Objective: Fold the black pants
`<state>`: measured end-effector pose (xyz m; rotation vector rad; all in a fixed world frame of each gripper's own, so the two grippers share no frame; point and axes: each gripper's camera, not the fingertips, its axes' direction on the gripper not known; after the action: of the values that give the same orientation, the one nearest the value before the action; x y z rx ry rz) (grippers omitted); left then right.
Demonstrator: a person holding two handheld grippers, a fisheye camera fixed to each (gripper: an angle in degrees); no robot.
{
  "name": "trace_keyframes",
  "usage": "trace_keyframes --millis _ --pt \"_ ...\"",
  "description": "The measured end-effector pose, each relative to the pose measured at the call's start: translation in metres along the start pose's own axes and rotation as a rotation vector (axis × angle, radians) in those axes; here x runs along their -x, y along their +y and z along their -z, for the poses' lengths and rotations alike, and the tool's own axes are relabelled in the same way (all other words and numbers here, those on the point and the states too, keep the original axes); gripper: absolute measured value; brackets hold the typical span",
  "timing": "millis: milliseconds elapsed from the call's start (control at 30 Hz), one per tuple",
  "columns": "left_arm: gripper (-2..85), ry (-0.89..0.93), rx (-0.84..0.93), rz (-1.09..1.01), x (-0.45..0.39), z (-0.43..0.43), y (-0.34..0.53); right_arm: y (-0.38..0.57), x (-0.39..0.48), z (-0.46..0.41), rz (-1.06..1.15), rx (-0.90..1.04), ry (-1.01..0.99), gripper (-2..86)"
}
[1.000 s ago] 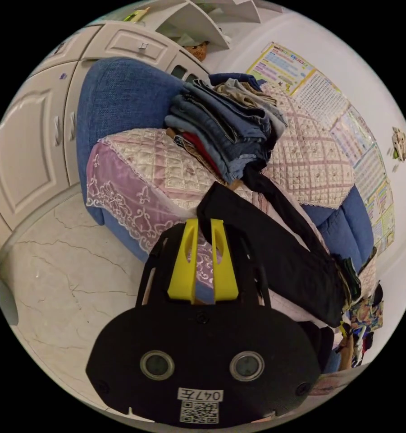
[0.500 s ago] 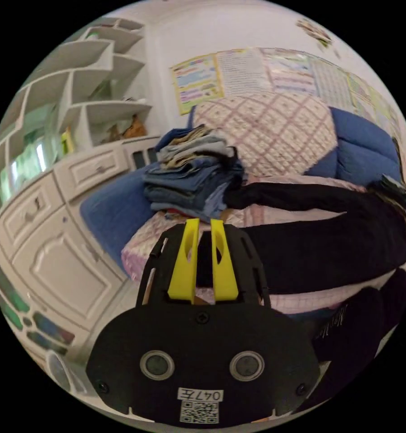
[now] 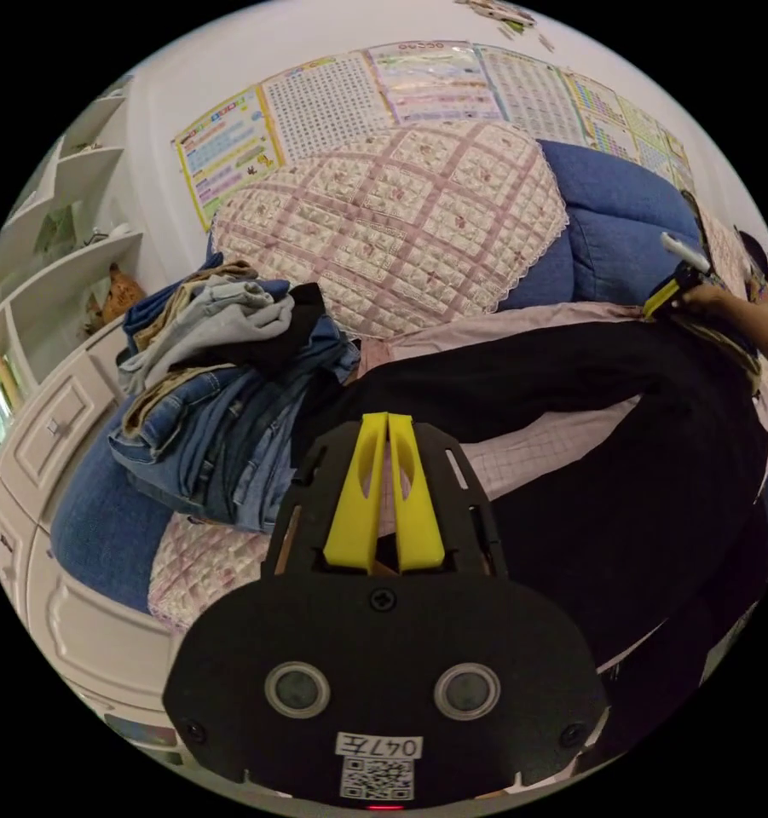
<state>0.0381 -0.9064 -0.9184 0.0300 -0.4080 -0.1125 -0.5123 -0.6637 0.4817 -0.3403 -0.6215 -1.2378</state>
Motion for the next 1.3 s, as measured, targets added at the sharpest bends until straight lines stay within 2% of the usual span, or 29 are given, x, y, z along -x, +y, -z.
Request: trace_keyframes --millis 233,400,533,767,900,1000,1133,1233,1300 --pt "-0.4 -0.048 0.036 -0.045 -0.031 -0.055 0.002 -0.031 -0.018 0.020 0.058 0.073 -0.073 1.4" --pt "3.5 -0.042 0.066 -0.138 -0.041 -0.102 -0.039 -0.004 0.024 0.094 0.062 -0.078 0.180 0.3" --pt "5.6 -0.010 0.098 -0.206 -0.040 -0.139 -0.087 0.031 0.058 0.140 0.042 -0.204 0.286 0.2" --pt "6.0 0.070 0.341 -0.368 -0.059 -0.237 -0.173 0.095 0.109 0.192 -0.002 -0.332 0.330 0.2" --pt "7.4 0.230 0.422 -0.341 -0.066 -0.275 -0.198 0.119 0.132 0.199 -0.003 -0.332 0.321 0.1" --pt "9.2 0.260 0.484 -0.324 -0.067 -0.296 -0.202 0.131 0.146 0.202 0.011 -0.323 0.323 0.1" --pt "9.2 0.306 0.550 -0.308 -0.063 -0.305 -0.198 0.147 0.162 0.208 0.016 -0.320 0.301 0.1" --pt "2.6 0.361 0.566 -0.305 -0.055 -0.292 -0.194 0.165 0.174 0.213 0.015 -0.326 0.284 0.2" --pt "0.4 0.351 0.498 -0.299 -0.045 -0.257 -0.193 0.181 0.185 0.215 0.007 -0.327 0.279 0.1"
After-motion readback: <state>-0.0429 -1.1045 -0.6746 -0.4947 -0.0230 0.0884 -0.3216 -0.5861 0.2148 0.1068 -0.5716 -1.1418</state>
